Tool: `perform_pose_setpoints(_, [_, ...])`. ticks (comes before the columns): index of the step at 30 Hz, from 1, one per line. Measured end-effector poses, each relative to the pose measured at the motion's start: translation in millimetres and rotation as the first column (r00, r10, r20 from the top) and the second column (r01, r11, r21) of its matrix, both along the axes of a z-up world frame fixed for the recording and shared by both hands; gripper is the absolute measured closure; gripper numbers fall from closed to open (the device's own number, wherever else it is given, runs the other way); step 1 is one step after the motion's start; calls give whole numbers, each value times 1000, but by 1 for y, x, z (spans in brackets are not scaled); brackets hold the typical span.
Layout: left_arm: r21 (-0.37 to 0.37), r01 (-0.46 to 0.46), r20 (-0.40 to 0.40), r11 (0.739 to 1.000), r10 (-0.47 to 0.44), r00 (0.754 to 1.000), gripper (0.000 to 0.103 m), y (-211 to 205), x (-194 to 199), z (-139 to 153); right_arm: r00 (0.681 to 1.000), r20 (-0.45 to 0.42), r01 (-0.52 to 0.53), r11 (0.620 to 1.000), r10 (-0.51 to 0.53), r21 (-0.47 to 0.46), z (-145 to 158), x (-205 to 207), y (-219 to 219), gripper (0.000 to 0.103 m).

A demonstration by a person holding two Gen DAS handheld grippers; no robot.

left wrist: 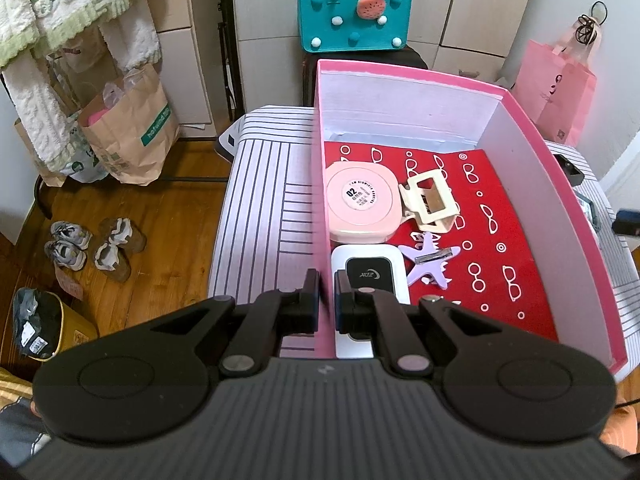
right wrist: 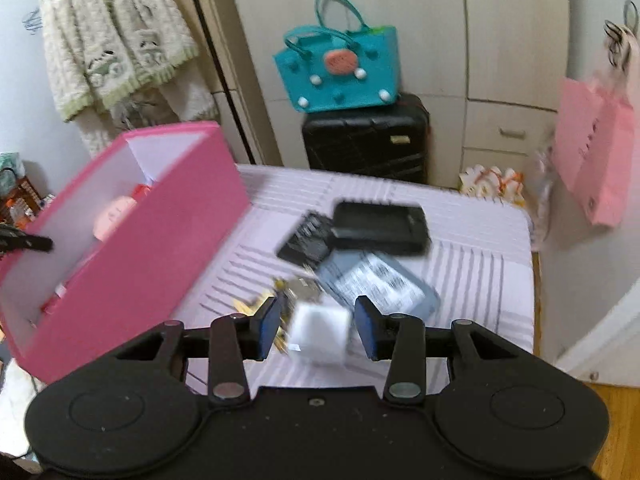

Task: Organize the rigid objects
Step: 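Grasp the white charger cube with the right gripper, then carry the white charger cube into the box and release it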

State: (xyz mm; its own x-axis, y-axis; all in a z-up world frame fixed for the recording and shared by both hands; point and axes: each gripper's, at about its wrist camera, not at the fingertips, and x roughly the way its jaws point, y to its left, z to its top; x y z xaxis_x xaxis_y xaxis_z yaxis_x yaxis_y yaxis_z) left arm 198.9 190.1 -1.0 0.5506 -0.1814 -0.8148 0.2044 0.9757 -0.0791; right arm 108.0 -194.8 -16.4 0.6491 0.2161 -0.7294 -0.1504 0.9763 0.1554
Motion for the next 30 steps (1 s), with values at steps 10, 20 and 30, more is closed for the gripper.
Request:
perform_pose_setpoints(10, [19, 5, -8, 1000, -5, 1000, 96, -2, 0, 1, 998, -38, -54, 996, 51, -72, -29, 4, 10, 55])
perform_pose_setpoints(20, [9, 1, -12, 1000, -1, 1000, 96, -2, 0, 2, 998, -51, -46, 997, 43, -56, -35, 17, 15, 53])
perform_pose_setpoints(30, [8, 15, -10, 1000, -15, 1000, 96, -2, 1, 0, 998, -36, -53, 980, 47, -194, -34, 19, 32, 58])
